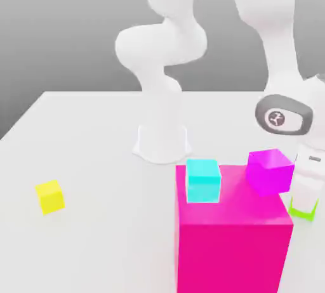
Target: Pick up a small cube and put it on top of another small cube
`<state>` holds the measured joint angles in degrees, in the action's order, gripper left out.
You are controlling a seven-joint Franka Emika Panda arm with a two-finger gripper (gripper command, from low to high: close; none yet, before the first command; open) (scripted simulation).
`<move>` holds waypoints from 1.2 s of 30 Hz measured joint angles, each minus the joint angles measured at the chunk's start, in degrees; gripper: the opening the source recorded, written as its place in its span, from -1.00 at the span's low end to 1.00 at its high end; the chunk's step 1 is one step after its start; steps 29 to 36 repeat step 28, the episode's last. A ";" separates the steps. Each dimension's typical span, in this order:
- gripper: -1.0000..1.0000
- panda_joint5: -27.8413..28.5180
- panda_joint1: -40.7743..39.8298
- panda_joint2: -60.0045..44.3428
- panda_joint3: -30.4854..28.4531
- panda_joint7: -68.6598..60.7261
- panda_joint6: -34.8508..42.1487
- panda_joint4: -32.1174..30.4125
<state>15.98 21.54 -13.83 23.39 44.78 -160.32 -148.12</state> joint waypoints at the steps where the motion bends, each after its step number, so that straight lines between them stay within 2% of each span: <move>1: -1.00 -2.15 -0.67 1.84 1.09 -1.63 1.29 -0.45; 8: -1.00 -5.37 -6.45 11.08 -1.75 -8.76 17.87 8.42; 14: -1.00 -10.69 -10.11 19.71 -5.54 -17.34 32.71 17.66; 19: -1.00 -16.21 -12.24 26.00 -11.09 -28.03 43.76 19.60; 21: -1.00 -18.36 -11.96 26.92 -12.00 -31.27 43.28 18.04; 24: -1.00 -18.83 -11.87 24.88 -11.91 -32.07 37.14 14.00; 25: 1.00 -18.81 -11.89 24.24 -11.83 -32.08 35.51 12.98; 36: 1.00 -18.81 -11.89 24.24 -11.83 -32.08 35.51 12.98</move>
